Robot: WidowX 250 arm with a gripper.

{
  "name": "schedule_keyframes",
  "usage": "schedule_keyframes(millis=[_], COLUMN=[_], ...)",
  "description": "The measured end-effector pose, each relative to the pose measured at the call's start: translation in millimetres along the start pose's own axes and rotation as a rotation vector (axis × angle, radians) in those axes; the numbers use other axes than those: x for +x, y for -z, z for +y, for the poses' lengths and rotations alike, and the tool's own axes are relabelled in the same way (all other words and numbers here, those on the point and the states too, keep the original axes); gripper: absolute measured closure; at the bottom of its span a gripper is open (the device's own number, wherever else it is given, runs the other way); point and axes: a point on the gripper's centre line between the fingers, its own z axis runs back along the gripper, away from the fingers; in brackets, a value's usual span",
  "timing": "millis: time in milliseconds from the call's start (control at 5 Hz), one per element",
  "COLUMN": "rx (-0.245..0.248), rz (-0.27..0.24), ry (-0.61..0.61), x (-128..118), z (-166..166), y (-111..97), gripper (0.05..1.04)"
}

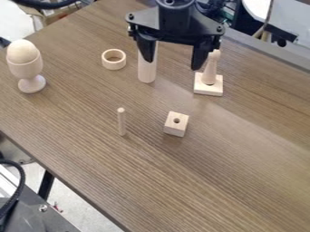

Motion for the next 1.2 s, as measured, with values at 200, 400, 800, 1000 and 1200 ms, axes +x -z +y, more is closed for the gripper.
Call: schedule_keyframes(millis=[200, 400, 800, 1000, 1200], rx=[0.012, 0.074, 0.115, 0.177, 0.287], rz=[0.020, -0.085, -0.251, -0.289, -0.318], ry=[-0.002, -0.131, -0.354, -0.477, -0.658], x=[-5, 21, 72, 85, 89], z=[2, -5, -20, -5, 25], y=[5, -2, -19, -13, -9], gripper=[0.084, 0.084, 0.084, 0.084, 0.084])
